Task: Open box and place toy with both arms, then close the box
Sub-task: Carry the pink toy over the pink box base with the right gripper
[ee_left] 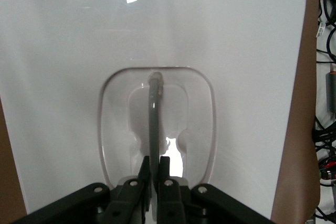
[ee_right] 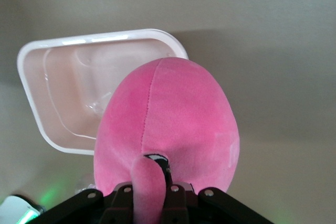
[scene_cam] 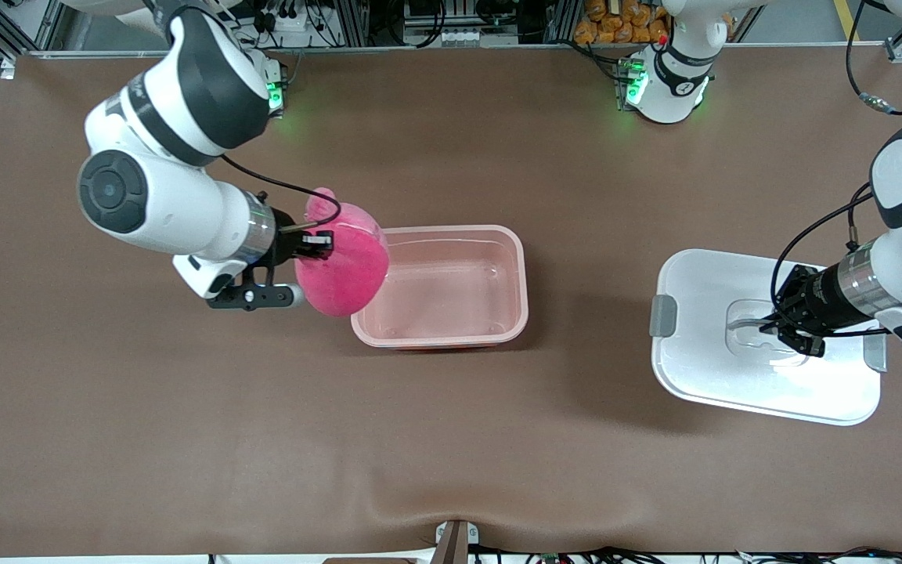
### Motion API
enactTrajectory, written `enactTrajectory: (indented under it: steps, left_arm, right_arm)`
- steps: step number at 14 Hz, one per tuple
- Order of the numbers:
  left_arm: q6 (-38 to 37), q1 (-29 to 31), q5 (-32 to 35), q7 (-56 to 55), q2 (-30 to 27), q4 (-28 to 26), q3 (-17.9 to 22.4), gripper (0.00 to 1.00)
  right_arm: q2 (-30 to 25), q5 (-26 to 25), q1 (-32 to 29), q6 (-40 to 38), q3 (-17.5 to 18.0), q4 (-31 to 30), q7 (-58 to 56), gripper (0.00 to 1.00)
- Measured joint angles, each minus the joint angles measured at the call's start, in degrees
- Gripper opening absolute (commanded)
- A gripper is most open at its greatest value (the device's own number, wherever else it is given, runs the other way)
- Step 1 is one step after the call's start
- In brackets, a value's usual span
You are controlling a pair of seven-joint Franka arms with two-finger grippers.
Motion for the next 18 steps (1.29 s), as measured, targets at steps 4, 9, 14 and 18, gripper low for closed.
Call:
enactTrajectory:
  steps: [4,9,14,18]
  left_arm:
    - [-0.1,-0.6,0.0,-0.2,0.1,-0.4,-0.1,0.00]
    - [-0.1,-0.8,0.0,-1.5,0.1,-1.1,-0.7,0.00]
    - [-0.1,-0.8,0.0,-1.5,0.0,-1.1,-0.8,0.00]
    - [-0.1,-0.8,0.0,-1.5,0.0,-1.1,-0.8,0.00]
  right_arm:
    - [3.7,0.0,2.2,3.6,0.0,2.0,3.3,0.00]
    - [6.2,0.1,4.0,6.5,0.0,2.6,5.8,0.00]
    - [8.0,0.1,5.0,6.9,0.0,2.6,6.8,0.00]
    - [9.3,0.1,5.3,7.6,0.0,2.6,6.9,0.00]
